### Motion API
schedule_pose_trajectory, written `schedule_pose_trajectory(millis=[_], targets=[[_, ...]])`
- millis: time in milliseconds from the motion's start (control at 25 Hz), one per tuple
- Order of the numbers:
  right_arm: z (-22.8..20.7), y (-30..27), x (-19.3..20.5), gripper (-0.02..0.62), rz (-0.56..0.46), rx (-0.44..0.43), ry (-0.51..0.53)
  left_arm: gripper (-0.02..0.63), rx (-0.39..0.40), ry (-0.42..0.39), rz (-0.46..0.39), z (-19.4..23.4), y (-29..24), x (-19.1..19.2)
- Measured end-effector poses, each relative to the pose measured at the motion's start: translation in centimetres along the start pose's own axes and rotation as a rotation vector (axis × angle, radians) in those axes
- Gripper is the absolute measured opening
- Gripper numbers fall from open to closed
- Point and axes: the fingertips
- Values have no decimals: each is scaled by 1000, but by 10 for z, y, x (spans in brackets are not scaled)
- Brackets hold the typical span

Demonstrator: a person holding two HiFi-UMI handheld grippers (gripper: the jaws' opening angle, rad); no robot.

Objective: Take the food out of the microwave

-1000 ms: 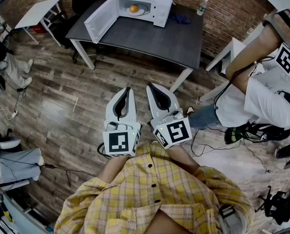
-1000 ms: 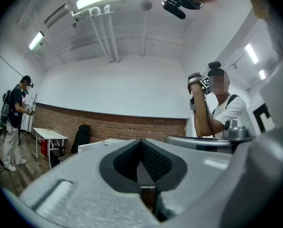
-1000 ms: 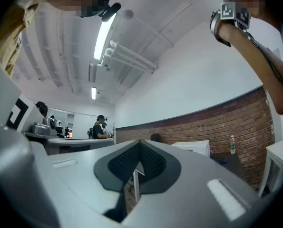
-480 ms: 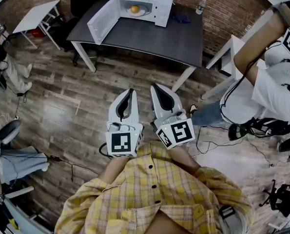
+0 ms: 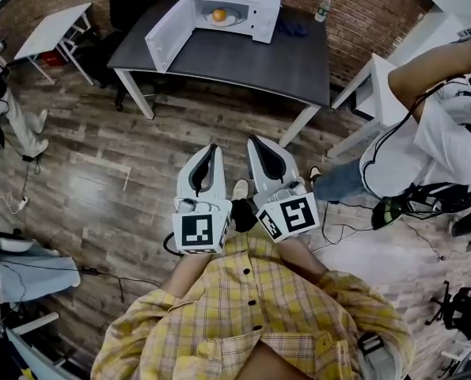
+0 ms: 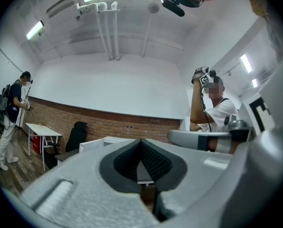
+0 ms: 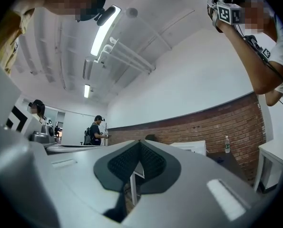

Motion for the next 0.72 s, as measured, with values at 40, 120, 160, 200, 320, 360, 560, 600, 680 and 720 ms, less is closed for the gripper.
schedule_pose_trajectory(millis=[40,120,160,200,320,360,560,600,680,720], targets=[[-1,-4,2,3,2,2,2,0,3,0,-1,2,-4,0],[-3,-13,7,3,6,4,5,0,12,1,-1,6,-11,3],[-4,-17,11,3,8,5,5,0,16,2,1,9,-15,5],[-5,-23,15,3,9,6,3,0,19,1,4,13,-20,8],[-11,-43,23,3,11,16,-4,0,19,-10,15,31,-36,13],[-14,-49,24,3,10,20,-4,0,18,-12,16,36,-41,13],[-22,-78,34,3,1,25,-5,0,10,-12,10,58,-64,17],[-25,-84,39,3,5,24,-6,0,9,-14,12,61,-70,21],[-34,-98,49,3,15,25,-11,0,10,-19,21,69,-84,29],[-39,-105,53,3,18,27,-12,0,11,-22,24,74,-92,32]])
Point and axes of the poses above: the fingertips, and each gripper's own axes: y backward along the fingers, z to its left, x out of its underside, and after that the axes turned 9 degrees about -z, right-handed
